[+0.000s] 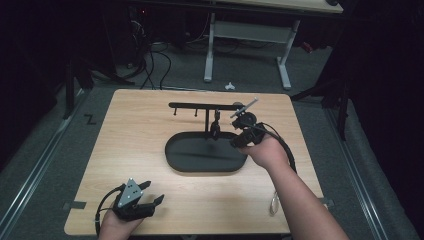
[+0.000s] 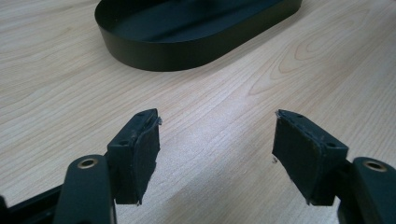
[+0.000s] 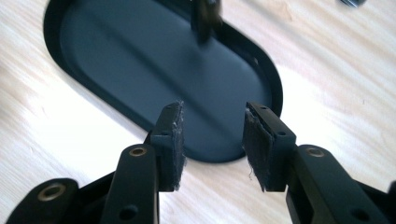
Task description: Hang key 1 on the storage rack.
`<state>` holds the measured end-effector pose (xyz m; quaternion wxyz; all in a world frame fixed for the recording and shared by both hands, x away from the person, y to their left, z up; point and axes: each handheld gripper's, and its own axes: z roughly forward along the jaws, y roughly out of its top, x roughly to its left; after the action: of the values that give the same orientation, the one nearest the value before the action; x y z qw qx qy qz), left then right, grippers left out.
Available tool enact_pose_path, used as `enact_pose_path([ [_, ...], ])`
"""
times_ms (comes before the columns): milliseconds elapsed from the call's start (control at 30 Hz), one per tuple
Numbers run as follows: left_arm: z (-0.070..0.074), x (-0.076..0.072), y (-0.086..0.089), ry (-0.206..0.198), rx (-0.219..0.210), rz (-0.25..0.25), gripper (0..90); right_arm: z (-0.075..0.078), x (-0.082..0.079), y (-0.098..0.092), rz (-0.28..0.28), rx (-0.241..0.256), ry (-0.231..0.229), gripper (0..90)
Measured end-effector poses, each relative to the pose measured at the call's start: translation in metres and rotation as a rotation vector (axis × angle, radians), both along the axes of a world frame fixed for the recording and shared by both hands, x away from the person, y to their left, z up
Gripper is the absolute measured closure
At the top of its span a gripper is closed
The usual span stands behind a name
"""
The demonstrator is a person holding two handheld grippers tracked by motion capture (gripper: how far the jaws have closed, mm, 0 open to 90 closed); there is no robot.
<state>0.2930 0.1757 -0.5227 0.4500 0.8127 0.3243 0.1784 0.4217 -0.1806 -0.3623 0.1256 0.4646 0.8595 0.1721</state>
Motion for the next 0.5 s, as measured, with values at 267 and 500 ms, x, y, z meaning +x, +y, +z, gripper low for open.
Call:
enact_pose_path([
  [267,-0.001,-0.001,-0.002,0.003,0.006,-0.003,32.3,-0.036,-0.032,-0.035,-0.031,0.002,0.026,58.0],
  [500,-0.003,0.0,-0.004,0.008,0.021,-0.007,32.3,-0.067,-0.051,-0.069,-0.08,0.003,0.069,55.7],
])
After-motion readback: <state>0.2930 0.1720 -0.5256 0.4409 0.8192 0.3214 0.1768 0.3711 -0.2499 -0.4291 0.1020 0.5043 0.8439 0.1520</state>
